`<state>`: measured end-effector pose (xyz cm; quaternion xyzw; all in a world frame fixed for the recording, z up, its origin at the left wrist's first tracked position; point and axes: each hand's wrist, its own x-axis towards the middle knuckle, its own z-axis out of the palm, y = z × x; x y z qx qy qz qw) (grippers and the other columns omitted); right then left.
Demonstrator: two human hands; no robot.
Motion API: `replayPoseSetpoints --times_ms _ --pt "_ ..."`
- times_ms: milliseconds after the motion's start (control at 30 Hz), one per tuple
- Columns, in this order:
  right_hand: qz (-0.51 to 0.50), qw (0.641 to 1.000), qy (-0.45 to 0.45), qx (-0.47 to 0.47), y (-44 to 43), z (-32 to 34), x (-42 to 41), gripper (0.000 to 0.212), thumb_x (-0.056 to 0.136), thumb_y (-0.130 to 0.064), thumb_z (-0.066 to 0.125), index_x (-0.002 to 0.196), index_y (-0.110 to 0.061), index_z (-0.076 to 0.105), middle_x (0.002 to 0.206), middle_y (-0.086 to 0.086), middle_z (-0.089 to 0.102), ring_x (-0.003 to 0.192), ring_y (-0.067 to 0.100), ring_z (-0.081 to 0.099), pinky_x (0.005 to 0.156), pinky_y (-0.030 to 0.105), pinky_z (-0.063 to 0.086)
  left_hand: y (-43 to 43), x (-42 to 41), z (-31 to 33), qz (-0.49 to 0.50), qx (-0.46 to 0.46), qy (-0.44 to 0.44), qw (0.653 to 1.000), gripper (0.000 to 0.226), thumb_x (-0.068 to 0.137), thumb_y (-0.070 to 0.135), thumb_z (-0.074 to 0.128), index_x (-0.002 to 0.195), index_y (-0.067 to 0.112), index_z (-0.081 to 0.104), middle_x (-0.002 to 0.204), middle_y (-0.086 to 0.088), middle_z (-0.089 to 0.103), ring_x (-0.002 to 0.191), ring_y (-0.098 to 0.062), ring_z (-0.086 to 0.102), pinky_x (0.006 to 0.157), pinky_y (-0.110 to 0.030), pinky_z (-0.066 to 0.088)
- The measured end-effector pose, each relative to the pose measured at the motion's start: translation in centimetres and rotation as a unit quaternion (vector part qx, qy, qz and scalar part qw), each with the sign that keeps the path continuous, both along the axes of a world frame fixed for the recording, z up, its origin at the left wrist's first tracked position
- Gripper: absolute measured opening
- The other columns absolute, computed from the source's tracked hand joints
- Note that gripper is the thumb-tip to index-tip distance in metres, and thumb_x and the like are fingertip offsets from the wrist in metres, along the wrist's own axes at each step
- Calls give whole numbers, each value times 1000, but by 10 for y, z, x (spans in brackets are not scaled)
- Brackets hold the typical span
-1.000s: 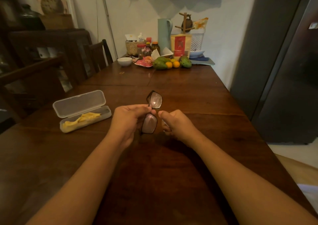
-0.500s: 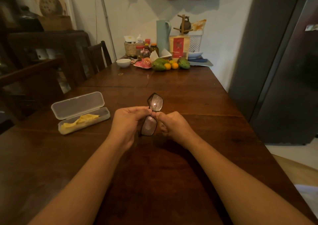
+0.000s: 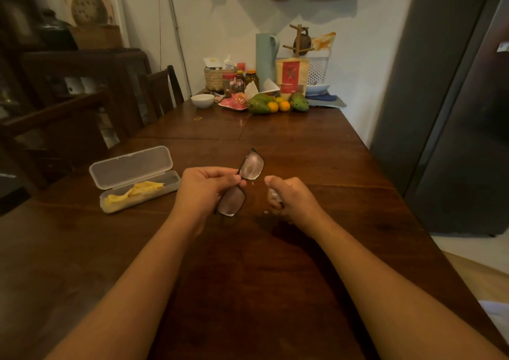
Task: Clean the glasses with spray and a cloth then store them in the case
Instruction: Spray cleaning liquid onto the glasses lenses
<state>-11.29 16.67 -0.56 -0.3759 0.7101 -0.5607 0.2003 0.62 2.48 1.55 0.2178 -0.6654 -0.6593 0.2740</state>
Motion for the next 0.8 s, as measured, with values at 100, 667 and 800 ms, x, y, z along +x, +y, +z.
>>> replayPoseSetpoints --times_ms 100,667,800 --pt "-40 999 -12 -15 9 3 -6 51 103 -33 42 59 -6 43 49 2 34 34 7 31 41 19 29 -9 2 1 10 -182 -77 980 28 82 3 74 74 30 78 73 8 77 78 -9 72 69 -25 51" --pt "-60 998 -14 -27 14 -5 -15 57 101 -47 38 54 -17 45 50 -1 41 43 12 34 50 30 31 15 -6 -3 -36 -507 -193 839 43 84 49 57 127 42 56 95 18 65 86 1 60 67 -20 50" --pt "-68 997 -23 -24 15 -5 -17 57 100 -50 38 53 -19 47 50 -3 44 43 11 38 52 30 34 36 -21 -5 -48 -521 -201 828 35 90 47 58 120 31 66 101 10 71 92 -8 64 75 -32 57"
